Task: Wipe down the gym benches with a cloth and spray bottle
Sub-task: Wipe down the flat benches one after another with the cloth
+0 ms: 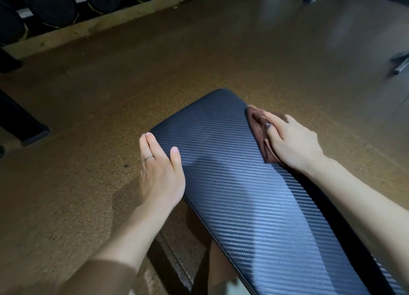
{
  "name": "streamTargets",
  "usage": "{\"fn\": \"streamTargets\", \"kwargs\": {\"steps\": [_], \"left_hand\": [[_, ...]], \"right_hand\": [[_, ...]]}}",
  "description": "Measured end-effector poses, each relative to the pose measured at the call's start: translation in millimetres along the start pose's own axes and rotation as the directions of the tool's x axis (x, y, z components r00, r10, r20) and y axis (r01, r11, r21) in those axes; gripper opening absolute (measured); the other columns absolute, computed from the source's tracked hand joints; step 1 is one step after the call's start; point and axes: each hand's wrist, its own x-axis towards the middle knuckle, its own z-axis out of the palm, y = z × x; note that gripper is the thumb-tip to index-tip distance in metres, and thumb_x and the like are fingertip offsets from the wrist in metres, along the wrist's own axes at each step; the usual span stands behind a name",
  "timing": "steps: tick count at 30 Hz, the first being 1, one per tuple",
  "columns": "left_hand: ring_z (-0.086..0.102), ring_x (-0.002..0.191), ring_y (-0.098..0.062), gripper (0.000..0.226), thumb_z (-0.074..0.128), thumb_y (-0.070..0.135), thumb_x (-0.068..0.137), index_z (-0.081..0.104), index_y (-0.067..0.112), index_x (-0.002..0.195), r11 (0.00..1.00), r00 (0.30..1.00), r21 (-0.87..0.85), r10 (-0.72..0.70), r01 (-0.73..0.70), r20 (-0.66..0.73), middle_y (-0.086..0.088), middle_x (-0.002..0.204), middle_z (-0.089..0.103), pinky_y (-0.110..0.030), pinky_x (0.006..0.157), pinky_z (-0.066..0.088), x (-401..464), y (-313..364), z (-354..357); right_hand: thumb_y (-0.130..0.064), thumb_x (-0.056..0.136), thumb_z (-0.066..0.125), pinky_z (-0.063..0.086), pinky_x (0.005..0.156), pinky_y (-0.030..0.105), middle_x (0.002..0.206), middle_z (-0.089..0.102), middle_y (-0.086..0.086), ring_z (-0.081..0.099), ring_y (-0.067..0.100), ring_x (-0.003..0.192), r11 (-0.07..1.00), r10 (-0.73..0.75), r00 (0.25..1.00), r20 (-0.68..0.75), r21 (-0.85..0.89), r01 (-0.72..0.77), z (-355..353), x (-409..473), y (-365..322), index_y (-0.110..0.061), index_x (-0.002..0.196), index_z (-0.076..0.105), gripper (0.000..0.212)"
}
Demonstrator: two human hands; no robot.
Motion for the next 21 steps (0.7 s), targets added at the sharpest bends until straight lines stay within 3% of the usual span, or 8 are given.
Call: {"fn": "streamTargets", "kwargs": {"steps": [5, 9, 13, 17, 21], "left_hand": [[0.021, 0.156, -0.027, 0.075, 0.016, 0.053, 0.102, -0.005, 0.015, 0.164, 1.000, 1.000, 0.001, -0.005, 0.005, 0.002, 0.003, 0.172, -0.010, -0.043, 0.122, 0.026, 0.5, 0.3, -0.4], [0.019, 0.156, -0.026, 0.072, 0.020, 0.050, 0.106, -0.003, 0.015, 0.164, 1.000, 1.000, -0.019, -0.006, 0.006, -0.015, 0.002, 0.172, -0.008, -0.043, 0.123, 0.026, -0.4, 0.6, -0.9], [0.019, 0.157, -0.026, 0.071, 0.021, 0.050, 0.107, -0.002, 0.016, 0.165, 0.999, 1.000, -0.051, 0.005, -0.005, -0.008, -0.001, 0.173, -0.005, -0.044, 0.125, 0.025, -0.9, -1.9, -2.9], [0.013, 0.158, -0.022, 0.071, 0.021, 0.050, 0.108, -0.006, 0.018, 0.164, 0.997, 1.000, -0.079, -0.018, 0.019, 0.016, 0.001, 0.173, -0.009, -0.039, 0.126, 0.018, -0.2, -0.9, -5.1], [0.014, 0.158, -0.022, 0.070, 0.019, 0.050, 0.108, -0.009, 0.020, 0.164, 0.994, 0.999, -0.104, -0.027, 0.030, 0.032, 0.005, 0.172, -0.014, -0.040, 0.126, 0.021, -0.6, -0.5, -5.3]], "right_hand": [[-0.040, 0.106, 0.027, 0.043, 0.097, 0.052, 0.134, 0.051, 0.017, 0.055, 0.041, 0.120, 0.996, -0.087, 0.996, -0.032, -0.019, 0.086, 19.8, 91.1, -77.3, -0.031, 0.144, 0.045, 0.044], [-0.037, 0.106, 0.027, 0.040, 0.102, 0.050, 0.138, 0.050, 0.015, 0.048, 0.035, 0.127, 0.978, -0.158, 0.986, -0.046, -0.146, 0.149, 30.9, 117.4, -110.1, -0.024, 0.138, 0.056, 0.045], [-0.039, 0.101, 0.027, 0.032, 0.111, 0.051, 0.148, 0.046, 0.007, 0.037, 0.029, 0.140, 0.922, -0.341, 0.938, -0.054, -0.213, 0.323, 39.0, 73.9, -106.5, -0.028, 0.141, 0.053, 0.049], [-0.036, 0.099, 0.033, 0.026, 0.118, 0.047, 0.156, 0.043, 0.003, 0.032, 0.027, 0.148, 0.837, -0.526, 0.850, -0.006, -0.178, 0.517, 39.5, -31.7, -92.4, -0.028, 0.146, 0.052, 0.051], [-0.035, 0.101, 0.035, 0.025, 0.121, 0.045, 0.158, 0.042, 0.002, 0.030, 0.025, 0.151, 0.816, -0.551, 0.834, 0.031, -0.189, 0.547, 38.6, -60.0, -86.9, -0.030, 0.151, 0.048, 0.052]]}}
